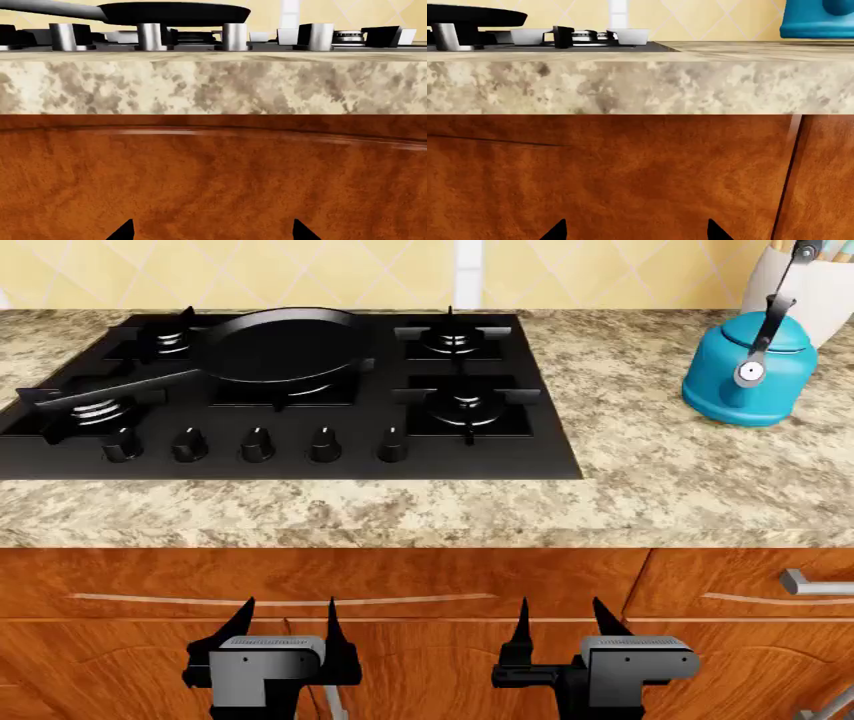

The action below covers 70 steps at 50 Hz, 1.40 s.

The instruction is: Pick the kettle from the counter and place it on a stove burner. Then turn the burner on.

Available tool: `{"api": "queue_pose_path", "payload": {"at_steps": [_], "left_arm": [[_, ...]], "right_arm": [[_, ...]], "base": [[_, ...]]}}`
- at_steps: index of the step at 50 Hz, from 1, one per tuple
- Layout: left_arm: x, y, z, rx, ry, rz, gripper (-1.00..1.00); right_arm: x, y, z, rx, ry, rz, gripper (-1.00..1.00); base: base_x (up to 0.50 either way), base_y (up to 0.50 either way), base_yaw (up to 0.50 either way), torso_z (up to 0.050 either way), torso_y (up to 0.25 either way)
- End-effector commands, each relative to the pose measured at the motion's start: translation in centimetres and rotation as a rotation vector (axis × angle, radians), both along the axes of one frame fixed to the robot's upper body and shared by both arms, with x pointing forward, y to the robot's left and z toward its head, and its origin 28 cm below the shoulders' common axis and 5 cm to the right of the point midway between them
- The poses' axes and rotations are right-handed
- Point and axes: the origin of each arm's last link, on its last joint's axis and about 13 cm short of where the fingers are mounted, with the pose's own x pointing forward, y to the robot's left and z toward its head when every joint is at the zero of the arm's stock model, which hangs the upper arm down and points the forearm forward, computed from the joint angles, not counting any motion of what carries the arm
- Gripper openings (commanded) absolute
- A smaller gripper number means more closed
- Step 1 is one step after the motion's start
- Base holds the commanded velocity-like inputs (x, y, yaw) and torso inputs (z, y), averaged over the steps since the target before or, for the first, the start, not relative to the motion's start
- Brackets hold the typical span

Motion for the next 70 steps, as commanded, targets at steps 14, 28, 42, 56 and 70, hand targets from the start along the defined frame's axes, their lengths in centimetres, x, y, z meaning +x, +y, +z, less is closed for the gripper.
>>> {"api": "queue_pose_path", "payload": {"at_steps": [14,28,42,56,70], "left_arm": [[0.1,0.1,-0.4,0.008,0.011,0.017,1.00],[0.1,0.1,0.5,0.014,0.015,0.029,1.00],[0.1,0.1,1.0,0.015,0.011,0.023,1.00],[0.0,0.2,1.3,0.026,-0.031,0.027,1.00],[0.2,0.3,1.3,0.024,-0.017,0.037,1.00]], "right_arm": [[0.0,0.0,0.0,-0.008,0.011,-0.027,1.00],[-0.1,0.1,0.0,-0.013,0.009,-0.016,1.00],[-0.2,0.1,-0.1,-0.013,0.013,-0.011,1.00],[-0.2,0.1,0.1,-0.010,-0.001,-0.005,1.00],[-0.3,0.0,0.1,0.006,0.009,-0.007,1.00]], "base": [[0.00,-0.01,0.00,0.000,0.000],[0.00,-0.48,0.00,0.000,0.000],[0.00,-0.35,0.00,0.000,0.000],[0.00,0.00,0.00,0.000,0.000],[0.00,0.00,0.00,0.037,0.110]]}}
